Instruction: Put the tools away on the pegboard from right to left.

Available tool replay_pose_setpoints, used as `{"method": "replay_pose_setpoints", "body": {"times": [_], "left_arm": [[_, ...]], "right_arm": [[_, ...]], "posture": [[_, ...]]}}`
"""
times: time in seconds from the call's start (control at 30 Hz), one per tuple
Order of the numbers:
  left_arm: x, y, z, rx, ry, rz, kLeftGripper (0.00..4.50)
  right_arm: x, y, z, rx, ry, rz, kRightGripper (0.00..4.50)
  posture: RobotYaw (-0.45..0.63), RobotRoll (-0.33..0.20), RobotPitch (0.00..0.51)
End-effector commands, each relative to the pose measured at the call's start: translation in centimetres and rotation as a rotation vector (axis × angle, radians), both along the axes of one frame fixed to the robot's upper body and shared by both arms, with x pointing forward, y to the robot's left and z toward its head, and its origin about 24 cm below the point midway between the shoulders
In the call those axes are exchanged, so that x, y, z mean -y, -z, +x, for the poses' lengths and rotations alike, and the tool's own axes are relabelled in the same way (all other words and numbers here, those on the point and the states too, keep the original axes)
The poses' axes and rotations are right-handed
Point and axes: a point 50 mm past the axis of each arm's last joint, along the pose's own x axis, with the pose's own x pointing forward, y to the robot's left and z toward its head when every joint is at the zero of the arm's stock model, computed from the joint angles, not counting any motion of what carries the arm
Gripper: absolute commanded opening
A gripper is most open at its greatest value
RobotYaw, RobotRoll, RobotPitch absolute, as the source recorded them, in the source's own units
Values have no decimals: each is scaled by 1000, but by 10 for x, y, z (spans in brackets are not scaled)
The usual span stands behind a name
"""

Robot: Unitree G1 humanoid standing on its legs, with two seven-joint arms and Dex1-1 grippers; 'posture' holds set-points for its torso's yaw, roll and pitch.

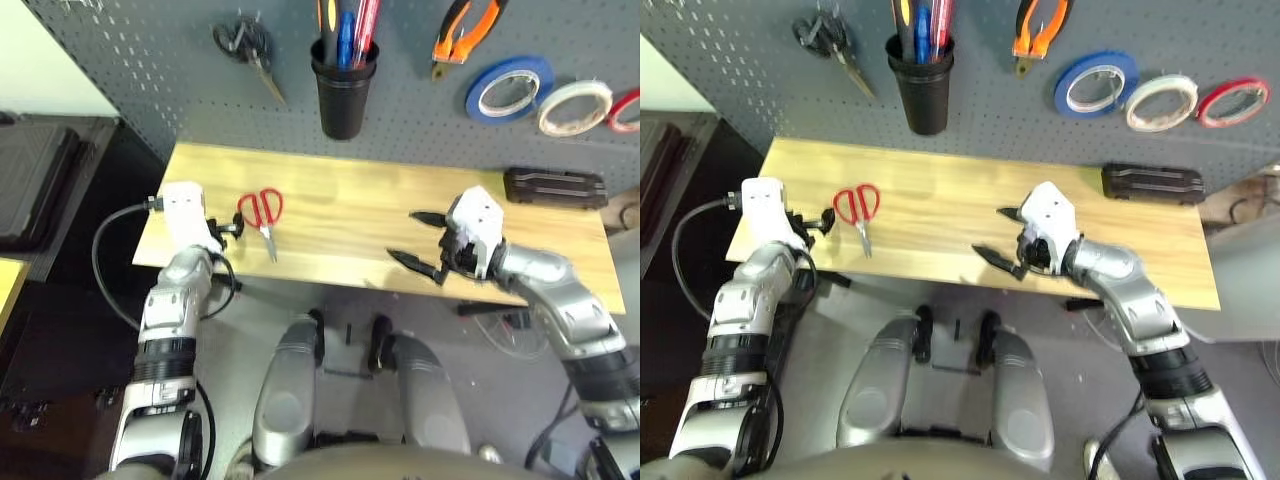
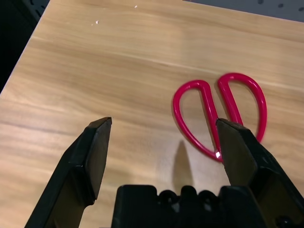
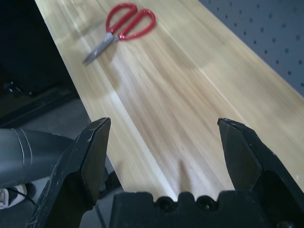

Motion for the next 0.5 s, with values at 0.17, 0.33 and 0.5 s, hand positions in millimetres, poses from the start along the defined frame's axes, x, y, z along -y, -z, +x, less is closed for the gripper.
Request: {"method": "replay_pose_setpoints", "body": {"times": [0.17,0.33,0.5], "left_arm": [[2,16,12,-35,3,6,4470],[-2,25,16,-74,-35,-14,4470],[-6,33,19,-117,-62,10,4470]], "right_arm": [[-10,11,-3,-38,-6,-36,4500],[-14,9,-2,-34,8,-26,4500],[-12,6,-4,-35,20,-24,4500]], "posture": [[54,0,368],[33,0,372],[16,0,374]]}}
